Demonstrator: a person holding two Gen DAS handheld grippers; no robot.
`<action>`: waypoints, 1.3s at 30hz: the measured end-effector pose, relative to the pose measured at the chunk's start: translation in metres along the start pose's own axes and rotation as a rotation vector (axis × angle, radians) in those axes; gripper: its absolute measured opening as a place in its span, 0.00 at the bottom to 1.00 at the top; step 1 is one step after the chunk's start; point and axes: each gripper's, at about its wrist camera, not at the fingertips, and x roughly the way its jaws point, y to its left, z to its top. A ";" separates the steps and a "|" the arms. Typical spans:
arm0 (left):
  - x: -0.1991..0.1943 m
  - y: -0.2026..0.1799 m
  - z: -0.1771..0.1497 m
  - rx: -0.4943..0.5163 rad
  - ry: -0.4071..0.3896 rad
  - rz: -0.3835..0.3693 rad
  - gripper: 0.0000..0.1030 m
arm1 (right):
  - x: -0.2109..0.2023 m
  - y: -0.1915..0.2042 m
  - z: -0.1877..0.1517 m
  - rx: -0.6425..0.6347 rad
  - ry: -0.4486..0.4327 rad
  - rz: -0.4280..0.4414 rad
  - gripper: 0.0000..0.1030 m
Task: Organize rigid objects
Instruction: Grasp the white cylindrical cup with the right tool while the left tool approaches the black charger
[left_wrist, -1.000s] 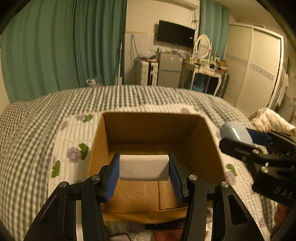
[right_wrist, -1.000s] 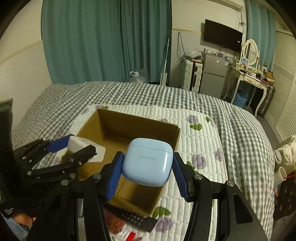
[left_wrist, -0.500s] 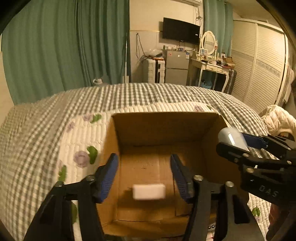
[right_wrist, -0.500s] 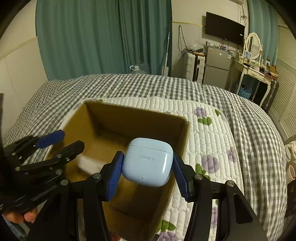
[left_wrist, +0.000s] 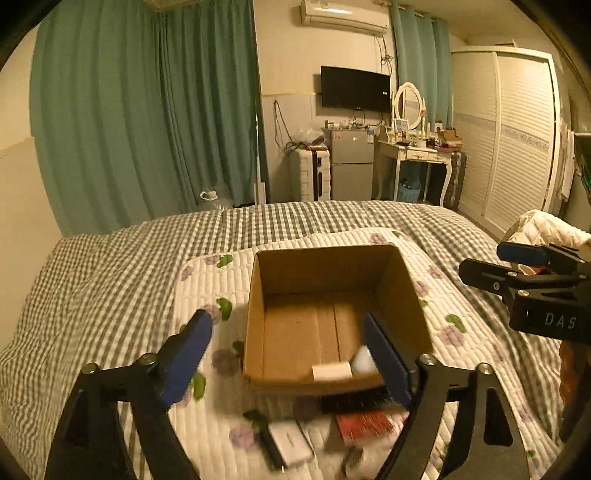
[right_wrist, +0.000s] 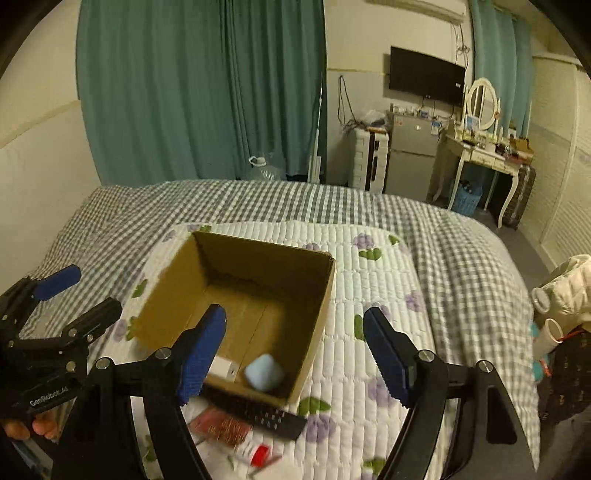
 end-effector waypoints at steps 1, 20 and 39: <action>-0.012 -0.001 -0.004 -0.005 -0.003 -0.004 0.88 | -0.014 0.005 -0.004 -0.006 -0.006 0.000 0.79; -0.021 0.018 -0.129 -0.103 0.120 0.041 1.00 | 0.014 0.053 -0.153 -0.056 0.195 0.004 0.95; 0.033 0.045 -0.174 -0.165 0.237 0.075 1.00 | 0.091 0.099 -0.204 -0.186 0.344 0.072 0.42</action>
